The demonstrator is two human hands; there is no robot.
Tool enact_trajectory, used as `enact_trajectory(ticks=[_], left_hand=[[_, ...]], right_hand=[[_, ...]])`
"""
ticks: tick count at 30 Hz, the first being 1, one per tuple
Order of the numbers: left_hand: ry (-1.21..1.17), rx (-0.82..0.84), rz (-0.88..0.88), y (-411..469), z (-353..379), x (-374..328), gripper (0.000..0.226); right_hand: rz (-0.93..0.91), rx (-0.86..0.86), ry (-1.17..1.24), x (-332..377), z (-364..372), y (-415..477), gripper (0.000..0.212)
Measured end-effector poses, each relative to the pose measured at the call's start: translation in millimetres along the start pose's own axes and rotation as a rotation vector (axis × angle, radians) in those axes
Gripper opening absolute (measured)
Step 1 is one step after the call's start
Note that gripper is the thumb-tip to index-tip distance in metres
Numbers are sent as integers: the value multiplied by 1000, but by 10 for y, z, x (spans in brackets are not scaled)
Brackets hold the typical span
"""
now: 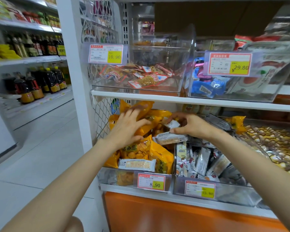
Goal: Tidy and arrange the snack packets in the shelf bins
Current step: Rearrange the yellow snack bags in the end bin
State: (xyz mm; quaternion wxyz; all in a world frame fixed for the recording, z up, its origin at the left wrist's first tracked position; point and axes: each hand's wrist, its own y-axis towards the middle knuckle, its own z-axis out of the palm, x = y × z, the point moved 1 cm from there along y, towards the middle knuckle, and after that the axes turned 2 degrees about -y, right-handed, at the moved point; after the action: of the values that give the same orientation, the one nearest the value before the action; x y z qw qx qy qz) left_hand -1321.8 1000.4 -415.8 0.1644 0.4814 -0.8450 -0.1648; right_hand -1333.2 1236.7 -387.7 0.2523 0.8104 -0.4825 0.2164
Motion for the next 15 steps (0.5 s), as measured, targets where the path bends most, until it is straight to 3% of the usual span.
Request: enact_trajectory(ticks=[6,12,15], left_hand=[[-213,-26,-254,-65,-11,24,84],[-355,-35,-209,26,-76,-54,79],[-464,-24,-194,112,-43,-97,69]], right_hand=[[38,-160,-6,20,-150,-222,29],[19,-381,38,-7,-305,-596,29],[6,-467,-51,-116,-333,-767,29]])
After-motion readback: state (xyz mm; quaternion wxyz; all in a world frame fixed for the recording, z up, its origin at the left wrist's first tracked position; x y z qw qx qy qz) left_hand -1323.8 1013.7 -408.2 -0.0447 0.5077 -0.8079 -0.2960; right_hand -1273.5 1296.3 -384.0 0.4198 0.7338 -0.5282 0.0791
